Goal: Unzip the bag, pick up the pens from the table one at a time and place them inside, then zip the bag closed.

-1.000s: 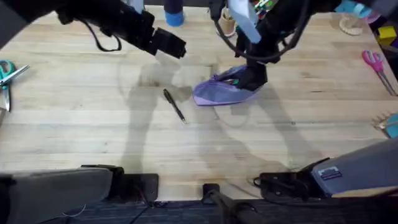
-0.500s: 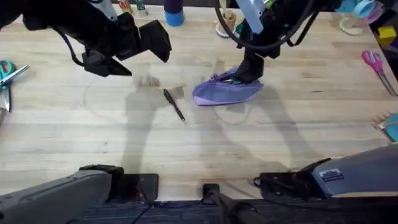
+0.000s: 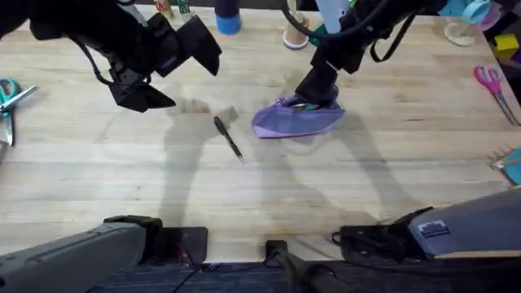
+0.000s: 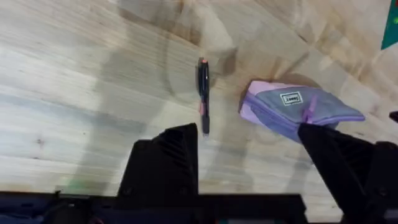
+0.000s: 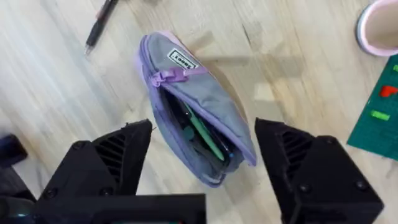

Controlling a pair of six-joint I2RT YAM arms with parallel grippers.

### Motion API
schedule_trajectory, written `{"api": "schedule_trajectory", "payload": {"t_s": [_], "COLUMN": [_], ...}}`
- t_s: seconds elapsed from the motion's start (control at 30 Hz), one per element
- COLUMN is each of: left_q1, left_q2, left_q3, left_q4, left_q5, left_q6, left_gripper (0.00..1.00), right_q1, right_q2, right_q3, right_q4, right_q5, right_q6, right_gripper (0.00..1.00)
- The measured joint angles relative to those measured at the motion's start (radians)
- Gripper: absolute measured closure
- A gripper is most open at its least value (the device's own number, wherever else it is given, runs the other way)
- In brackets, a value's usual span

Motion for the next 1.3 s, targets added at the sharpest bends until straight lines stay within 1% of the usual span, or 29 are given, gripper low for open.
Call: {"api": "schedule_trajectory", "payload": {"t_s": [0.07,0.13,0.3,0.37,0.43,0.57,0.63,0.73,0.8,0.87,0.97,1.03,1.2,1.3], "left_q1": [-0.008,-0.026,-0.105,-0.130,-0.147,-0.151,-0.151,-0.157,-0.170,-0.193,-0.236,-0.253,-0.258,-0.258], "left_q2": [0.000,0.002,0.017,0.021,0.023,0.023,0.023,0.024,0.024,0.024,0.024,0.024,0.035,0.075], "left_q3": [0.000,0.000,0.000,0.000,-0.010,-0.082,-0.142,-0.229,-0.270,-0.295,-0.307,-0.308,-0.308,-0.308], "left_q4": [0.000,0.001,0.004,0.004,0.006,0.022,0.065,0.155,0.216,0.252,0.260,0.263,0.273,0.294], "left_q5": [-0.014,-0.032,-0.071,-0.086,-0.102,-0.123,-0.128,-0.132,-0.140,-0.155,-0.207,-0.236,-0.279,-0.279], "left_q6": [-0.018,-0.033,-0.061,-0.076,-0.107,-0.200,-0.232,-0.261,-0.271,-0.279,-0.286,-0.286,-0.287,-0.289], "left_gripper": [0.006,0.006,0.006,0.006,0.006,0.007,0.006,0.004,0.013,0.015,0.015,0.015,0.015,0.031], "right_q1": [-0.004,-0.011,-0.068,-0.098,-0.129,-0.164,-0.172,-0.175,-0.176,-0.176,-0.176,-0.176,-0.176,-0.176], "right_q2": [0.000,0.000,-0.023,-0.052,-0.089,-0.169,-0.202,-0.239,-0.246,-0.246,-0.245,-0.245,-0.245,-0.245], "right_q3": [0.008,0.025,0.058,0.058,0.059,0.061,0.066,0.071,0.072,0.072,0.072,0.072,0.072,0.072], "right_q4": [-0.007,-0.007,-0.007,-0.014,-0.015,-0.015,-0.017,-0.018,-0.018,-0.018,-0.019,-0.020,-0.020,-0.020], "right_q5": [0.000,0.000,0.000,0.000,0.000,0.000,0.000,0.000,0.000,0.000,0.000,0.000,0.000,0.000], "right_q6": [0.025,0.055,0.161,0.205,0.236,0.268,0.274,0.282,0.284,0.285,0.285,0.285,0.285,0.285], "right_gripper": [0.006,0.006,0.005,0.005,0.005,0.005,0.005,0.005,0.005,0.005,0.005,0.005,0.004,0.005]}}
